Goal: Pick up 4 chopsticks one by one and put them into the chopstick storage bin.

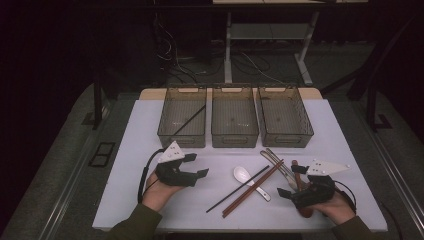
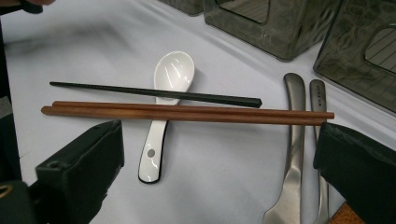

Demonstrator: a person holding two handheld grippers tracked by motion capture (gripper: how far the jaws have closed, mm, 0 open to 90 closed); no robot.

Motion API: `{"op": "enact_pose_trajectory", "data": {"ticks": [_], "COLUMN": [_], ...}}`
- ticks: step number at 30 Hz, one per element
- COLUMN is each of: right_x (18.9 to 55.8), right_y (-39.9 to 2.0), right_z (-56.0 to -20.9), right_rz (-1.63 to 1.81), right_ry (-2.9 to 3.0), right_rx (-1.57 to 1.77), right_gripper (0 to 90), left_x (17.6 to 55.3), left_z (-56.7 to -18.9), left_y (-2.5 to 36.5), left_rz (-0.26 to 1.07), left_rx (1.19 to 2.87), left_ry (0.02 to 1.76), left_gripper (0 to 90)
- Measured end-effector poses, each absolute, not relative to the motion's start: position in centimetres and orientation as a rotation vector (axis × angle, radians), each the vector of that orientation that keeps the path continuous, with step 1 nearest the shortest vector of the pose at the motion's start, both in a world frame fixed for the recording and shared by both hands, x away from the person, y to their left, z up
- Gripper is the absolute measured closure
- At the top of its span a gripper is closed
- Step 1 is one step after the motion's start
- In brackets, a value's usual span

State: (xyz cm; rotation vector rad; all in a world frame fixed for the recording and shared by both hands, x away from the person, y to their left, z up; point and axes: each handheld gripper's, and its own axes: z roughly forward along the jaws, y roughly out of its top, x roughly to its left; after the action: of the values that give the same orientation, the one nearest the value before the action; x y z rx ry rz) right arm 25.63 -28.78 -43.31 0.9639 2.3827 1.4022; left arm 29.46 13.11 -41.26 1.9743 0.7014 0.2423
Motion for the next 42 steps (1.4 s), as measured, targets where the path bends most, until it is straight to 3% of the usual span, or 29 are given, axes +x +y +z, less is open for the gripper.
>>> {"op": "enact_pose_trajectory", "data": {"ticks": [18, 23, 42], "right_x": [25.6, 25.7, 25.7], "right_y": [-28.7, -28.7, -28.7], "right_z": [-43.4, -43.4, -43.4], "right_rz": [1.396, 1.395, 1.39], "right_ry": [2.386, 2.389, 2.388], "right_rx": [0.957, 0.96, 0.965], "right_gripper": [1.6, 1.6, 1.6], "left_x": [28.5, 28.3, 27.5], "left_z": [-42.9, -43.3, -44.6], "left_y": [8.5, 7.7, 5.6], "left_rz": [0.112, 0.062, -0.016], "left_rx": [2.062, 2.08, 2.179], "left_ry": [0.614, 0.593, 0.534], "left_gripper": [65.6, 71.6, 70.7]}}
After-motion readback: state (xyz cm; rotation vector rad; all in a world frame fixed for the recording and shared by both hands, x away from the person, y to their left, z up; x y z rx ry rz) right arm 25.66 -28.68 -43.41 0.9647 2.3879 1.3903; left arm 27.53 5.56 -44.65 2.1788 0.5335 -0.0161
